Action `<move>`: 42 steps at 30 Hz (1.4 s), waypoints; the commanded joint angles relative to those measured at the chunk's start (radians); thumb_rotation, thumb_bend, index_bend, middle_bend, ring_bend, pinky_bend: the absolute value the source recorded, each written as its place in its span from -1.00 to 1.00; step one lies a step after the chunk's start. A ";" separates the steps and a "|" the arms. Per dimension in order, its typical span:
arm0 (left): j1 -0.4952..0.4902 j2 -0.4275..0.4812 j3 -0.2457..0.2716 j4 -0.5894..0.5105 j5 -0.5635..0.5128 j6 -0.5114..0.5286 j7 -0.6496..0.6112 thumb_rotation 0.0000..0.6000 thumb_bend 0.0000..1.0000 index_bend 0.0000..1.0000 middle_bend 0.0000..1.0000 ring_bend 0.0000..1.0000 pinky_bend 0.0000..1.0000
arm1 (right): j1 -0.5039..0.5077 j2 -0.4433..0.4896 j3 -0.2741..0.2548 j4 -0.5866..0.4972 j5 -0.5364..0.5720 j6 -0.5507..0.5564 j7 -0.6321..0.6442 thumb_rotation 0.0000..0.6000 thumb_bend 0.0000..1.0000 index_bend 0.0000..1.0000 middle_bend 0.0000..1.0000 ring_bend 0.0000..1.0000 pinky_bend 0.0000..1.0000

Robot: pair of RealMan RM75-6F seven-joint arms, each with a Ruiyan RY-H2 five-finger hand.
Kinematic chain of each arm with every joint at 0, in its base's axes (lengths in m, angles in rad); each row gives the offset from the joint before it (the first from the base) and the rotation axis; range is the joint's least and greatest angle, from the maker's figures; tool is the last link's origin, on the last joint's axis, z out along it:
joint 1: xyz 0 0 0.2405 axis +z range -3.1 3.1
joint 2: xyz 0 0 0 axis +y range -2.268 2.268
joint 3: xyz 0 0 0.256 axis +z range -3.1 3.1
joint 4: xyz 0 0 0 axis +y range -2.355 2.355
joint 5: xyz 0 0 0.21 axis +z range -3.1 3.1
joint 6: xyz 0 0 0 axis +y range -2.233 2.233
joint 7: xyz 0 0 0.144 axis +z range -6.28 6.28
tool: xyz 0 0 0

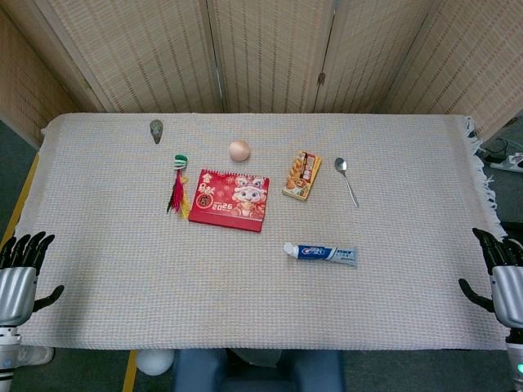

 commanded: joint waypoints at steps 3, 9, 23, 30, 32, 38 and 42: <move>-0.002 -0.002 0.001 0.001 -0.005 -0.005 0.001 1.00 -0.50 -0.70 -0.77 -0.81 -1.00 | 0.002 0.007 -0.002 -0.006 -0.004 -0.005 0.005 1.00 -0.38 -0.77 -0.64 -0.56 -0.70; -0.002 0.001 0.003 0.000 0.000 -0.002 -0.004 1.00 -0.50 -0.70 -0.77 -0.81 -1.00 | 0.010 0.015 -0.005 -0.017 -0.009 -0.023 0.013 1.00 -0.38 -0.73 -0.62 -0.55 -0.69; 0.000 0.005 0.005 -0.001 0.000 0.002 -0.021 1.00 -0.50 -0.70 -0.77 -0.81 -1.00 | 0.114 -0.003 -0.009 -0.086 -0.055 -0.158 -0.029 1.00 -0.38 -0.64 -0.55 -0.54 -0.66; 0.005 0.006 0.008 0.008 0.005 0.007 -0.036 1.00 -0.50 -0.67 -0.76 -0.80 -1.00 | 0.201 -0.067 0.012 -0.119 -0.017 -0.275 -0.108 1.00 -0.38 -0.62 -0.50 -0.52 -0.60; 0.008 0.007 0.009 0.010 0.004 0.011 -0.040 1.00 -0.50 -0.66 -0.75 -0.80 -1.00 | 0.230 -0.083 0.022 -0.130 0.011 -0.319 -0.140 1.00 -0.38 -0.59 -0.50 -0.52 -0.60; 0.015 0.006 0.008 0.023 0.003 0.022 -0.054 1.00 -0.50 -0.66 -0.75 -0.80 -1.00 | 0.318 -0.150 0.051 -0.134 0.094 -0.432 -0.230 1.00 -0.38 -0.49 -0.46 -0.44 -0.52; 0.016 0.007 0.008 0.024 0.007 0.024 -0.057 1.00 -0.50 -0.66 -0.75 -0.80 -1.00 | 0.373 -0.201 0.069 -0.113 0.141 -0.487 -0.281 1.00 -0.38 -0.42 -0.37 -0.34 -0.43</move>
